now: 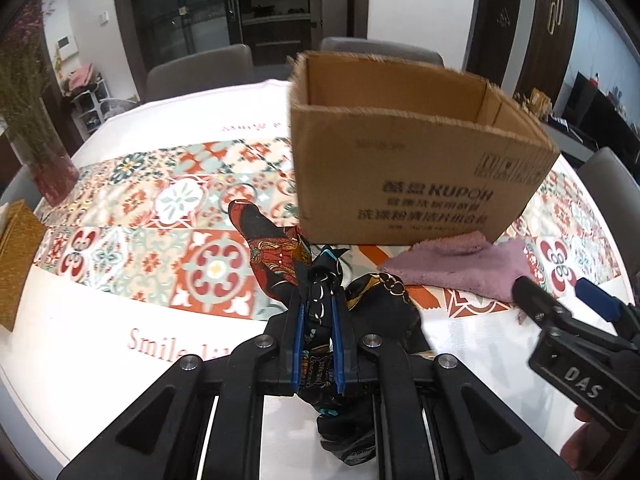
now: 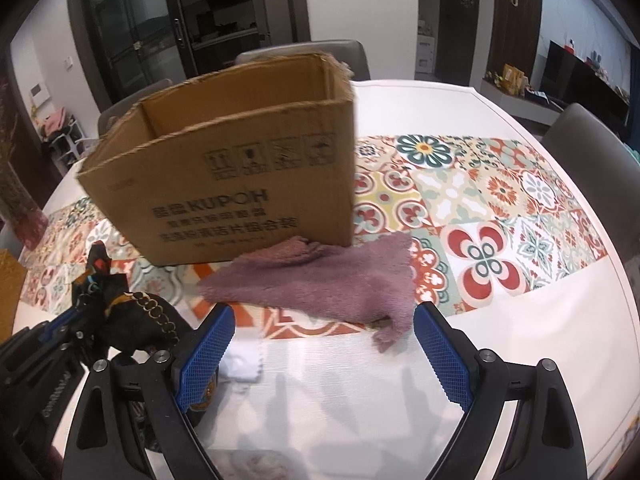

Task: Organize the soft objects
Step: 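Close the right tool on the zigzag-edged white cloth while the left tool holds the scarf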

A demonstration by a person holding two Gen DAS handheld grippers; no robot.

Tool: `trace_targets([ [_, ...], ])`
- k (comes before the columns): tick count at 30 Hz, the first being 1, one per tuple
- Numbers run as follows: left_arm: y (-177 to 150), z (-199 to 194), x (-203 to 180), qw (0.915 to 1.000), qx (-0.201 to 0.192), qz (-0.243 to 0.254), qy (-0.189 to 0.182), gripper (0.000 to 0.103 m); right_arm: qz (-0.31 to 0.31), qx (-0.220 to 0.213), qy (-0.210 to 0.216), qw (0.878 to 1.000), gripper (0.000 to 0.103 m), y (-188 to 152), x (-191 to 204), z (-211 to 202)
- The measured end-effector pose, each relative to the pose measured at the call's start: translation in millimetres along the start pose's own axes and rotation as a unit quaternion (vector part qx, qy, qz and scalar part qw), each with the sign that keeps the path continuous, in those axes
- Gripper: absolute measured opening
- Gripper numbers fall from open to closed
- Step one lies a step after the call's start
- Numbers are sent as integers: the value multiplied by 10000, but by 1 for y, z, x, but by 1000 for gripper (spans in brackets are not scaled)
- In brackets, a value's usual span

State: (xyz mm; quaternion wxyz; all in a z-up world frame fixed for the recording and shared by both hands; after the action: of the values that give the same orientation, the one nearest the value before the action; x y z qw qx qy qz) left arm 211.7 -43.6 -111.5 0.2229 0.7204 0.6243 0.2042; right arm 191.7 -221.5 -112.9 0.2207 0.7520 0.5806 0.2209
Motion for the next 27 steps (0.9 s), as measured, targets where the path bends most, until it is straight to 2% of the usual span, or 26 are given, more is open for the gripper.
trace_targets([
  [9,-1,-36,40,9987,-375,-207,282,13,-383,-25,166,9991,92,-9,44,-7],
  [19,-23,-30,86,9969,-267,-519,522,13,-773,166,102,9968,92,-29,88,10],
  [27,-36,-11,109,9956,-32,-639,684,13,-951,585,11,9937,91,-45,111,46],
])
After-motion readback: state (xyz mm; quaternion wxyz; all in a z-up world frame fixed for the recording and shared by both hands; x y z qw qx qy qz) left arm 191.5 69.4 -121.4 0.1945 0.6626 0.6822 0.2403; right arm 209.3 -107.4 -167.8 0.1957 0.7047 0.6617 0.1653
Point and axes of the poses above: each gripper's, at about its wrist camera, not at the fingertips, and z roughly the way its jaws point, x to its left, y to its top, the point moved 1 cm from there along z, roughly the way its jaws point, and after that the axes turned 1 degree about x, right-handed, at the moved point
